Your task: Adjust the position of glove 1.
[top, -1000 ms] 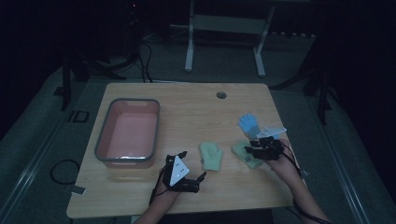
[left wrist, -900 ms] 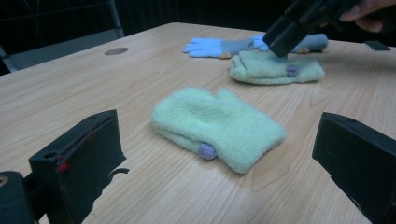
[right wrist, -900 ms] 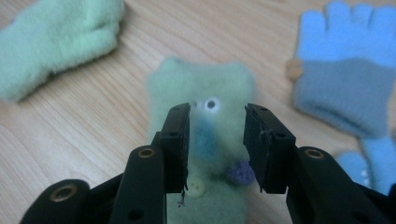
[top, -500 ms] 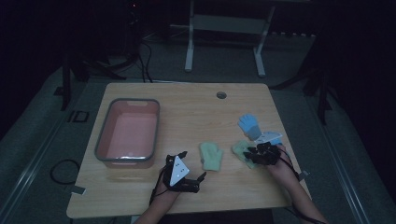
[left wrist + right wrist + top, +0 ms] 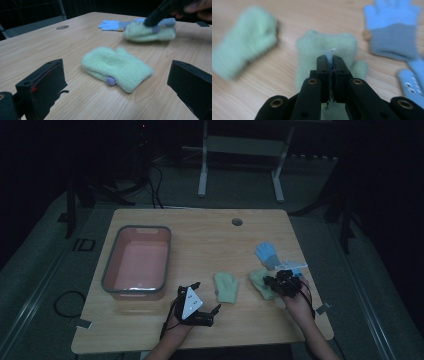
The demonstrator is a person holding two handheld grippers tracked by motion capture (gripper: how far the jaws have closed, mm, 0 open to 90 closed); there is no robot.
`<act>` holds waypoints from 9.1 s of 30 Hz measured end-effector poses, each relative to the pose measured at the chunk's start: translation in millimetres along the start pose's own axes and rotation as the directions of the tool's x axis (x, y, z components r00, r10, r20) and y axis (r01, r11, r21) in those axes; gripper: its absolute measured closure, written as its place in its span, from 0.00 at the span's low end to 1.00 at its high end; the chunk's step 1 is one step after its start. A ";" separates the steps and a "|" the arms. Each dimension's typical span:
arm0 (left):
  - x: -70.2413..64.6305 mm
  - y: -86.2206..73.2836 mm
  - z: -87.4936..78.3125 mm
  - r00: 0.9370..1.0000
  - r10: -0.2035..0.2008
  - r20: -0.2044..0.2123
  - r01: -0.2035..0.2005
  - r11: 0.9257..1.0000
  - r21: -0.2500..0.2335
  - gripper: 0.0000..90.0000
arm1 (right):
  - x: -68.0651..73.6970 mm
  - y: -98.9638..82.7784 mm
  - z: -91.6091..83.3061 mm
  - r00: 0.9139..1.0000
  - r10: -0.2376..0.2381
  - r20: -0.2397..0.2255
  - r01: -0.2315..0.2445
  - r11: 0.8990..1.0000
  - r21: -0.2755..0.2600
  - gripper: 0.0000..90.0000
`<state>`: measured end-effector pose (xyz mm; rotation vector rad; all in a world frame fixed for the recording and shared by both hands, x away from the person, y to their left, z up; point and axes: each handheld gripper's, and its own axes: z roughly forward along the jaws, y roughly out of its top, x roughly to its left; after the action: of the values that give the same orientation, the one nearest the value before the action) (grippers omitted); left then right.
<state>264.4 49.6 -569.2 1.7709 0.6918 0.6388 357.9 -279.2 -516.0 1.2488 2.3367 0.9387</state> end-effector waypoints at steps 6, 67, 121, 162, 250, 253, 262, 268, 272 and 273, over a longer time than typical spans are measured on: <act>-0.2 0.0 0.0 1.000 0.003 0.000 -0.003 1.000 0.000 0.02 | 16.5 12.3 -30.0 0.984 0.157 0.089 -0.151 0.986 -0.071 0.95; 0.1 0.0 -0.2 1.000 0.000 0.007 0.000 1.000 -0.002 0.02 | 11.3 -2.1 -36.9 0.997 -0.023 0.070 0.024 1.000 -0.006 0.68; -0.9 -0.1 -0.3 1.000 0.004 0.016 -0.003 1.000 -0.005 0.02 | 45.7 28.3 -37.7 0.993 -0.021 0.117 0.032 0.995 -0.092 0.95; -1.6 0.1 -0.5 1.000 0.001 0.023 -0.001 1.000 0.001 0.02 | 131.9 39.0 42.0 0.998 -0.027 0.058 0.023 0.998 0.058 0.93; 13.9 70.5 50.4 0.874 0.376 0.308 -0.464 0.834 0.298 0.83 | 59.0 85.4 68.3 0.909 -0.051 -0.413 0.075 0.996 0.042 0.82; 18.7 77.6 44.9 0.873 0.381 0.306 -0.467 0.833 0.296 0.83 | 63.0 92.1 64.4 0.910 -0.063 -0.410 0.083 0.996 0.032 0.82; 30.3 94.9 29.6 0.866 0.405 0.294 -0.487 0.818 0.306 0.83 | 72.3 111.9 55.7 0.900 -0.067 -0.431 0.075 0.997 0.001 0.82; 40.1 101.7 18.7 0.867 0.414 0.277 -0.488 0.816 0.310 0.83 | 83.8 129.1 52.2 0.896 -0.093 -0.434 0.094 0.995 -0.019 0.83; 45.9 104.5 11.8 0.864 0.429 0.263 -0.498 0.807 0.317 0.83 | 91.5 138.5 52.4 0.892 -0.101 -0.440 0.100 0.995 -0.026 0.83; 47.4 104.7 10.3 0.864 0.432 0.260 -0.499 0.806 0.320 0.83 | 93.3 140.6 52.8 0.890 -0.103 -0.444 0.101 0.994 -0.028 0.83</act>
<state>319.3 50.7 -467.7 2.3647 0.2531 0.6958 420.8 -125.1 -456.5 0.9713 2.7087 1.3064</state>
